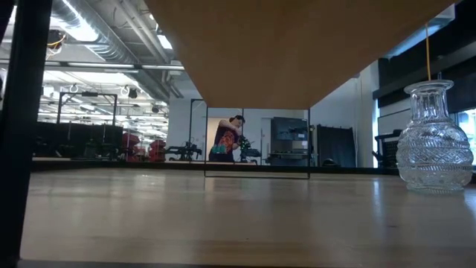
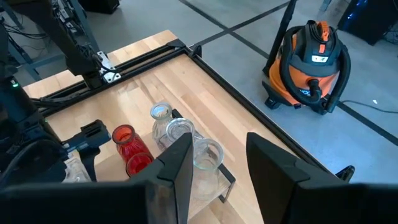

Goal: Sort vases onto shelf
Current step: Put the transparent vase on the shelf aligned with the transparent vase on the bottom, then put the transparent vase on the shelf aligned with the transparent vases on the bottom

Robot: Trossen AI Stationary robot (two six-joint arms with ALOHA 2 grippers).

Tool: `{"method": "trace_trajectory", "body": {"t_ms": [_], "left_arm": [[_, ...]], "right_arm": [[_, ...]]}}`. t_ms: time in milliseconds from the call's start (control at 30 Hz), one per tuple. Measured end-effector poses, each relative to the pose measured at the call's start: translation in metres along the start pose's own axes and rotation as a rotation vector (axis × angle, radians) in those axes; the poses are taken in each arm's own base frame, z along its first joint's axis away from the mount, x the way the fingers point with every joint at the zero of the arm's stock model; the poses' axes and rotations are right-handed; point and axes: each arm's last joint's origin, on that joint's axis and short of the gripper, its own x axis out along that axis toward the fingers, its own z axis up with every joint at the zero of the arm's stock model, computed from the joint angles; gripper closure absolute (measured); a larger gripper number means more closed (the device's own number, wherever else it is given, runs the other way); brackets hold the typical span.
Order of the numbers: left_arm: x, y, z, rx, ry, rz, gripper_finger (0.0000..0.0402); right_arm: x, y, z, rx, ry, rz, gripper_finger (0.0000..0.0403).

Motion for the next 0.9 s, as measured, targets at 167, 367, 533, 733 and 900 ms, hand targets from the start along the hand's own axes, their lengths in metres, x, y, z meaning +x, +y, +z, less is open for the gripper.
{"method": "trace_trajectory", "body": {"t_ms": [167, 367, 533, 733, 900], "left_arm": [[-0.002, 0.000, -0.001, 0.001, 0.009, -0.007, 0.0090], [-0.015, 0.003, -0.004, 0.002, -0.004, 0.022, 0.0106], [-0.028, 0.006, -0.002, -0.012, -0.056, 0.039, 0.0116], [-0.049, 0.007, -0.004, -0.056, -0.112, 0.020, 0.0118], [-0.068, 0.008, -0.006, -0.105, -0.168, -0.004, 0.0118]], "right_arm": [[0.000, 0.000, 0.000, 0.002, 0.000, 0.000, 0.0271], [0.000, 0.000, 0.000, 0.003, 0.000, -0.001, 0.0271], [0.000, 0.000, 0.000, 0.022, 0.000, -0.001, 0.0271], [0.000, 0.001, -0.001, 0.028, 0.024, 0.031, 0.0271], [0.000, 0.002, -0.001, 0.027, 0.045, 0.060, 0.0271]]}}
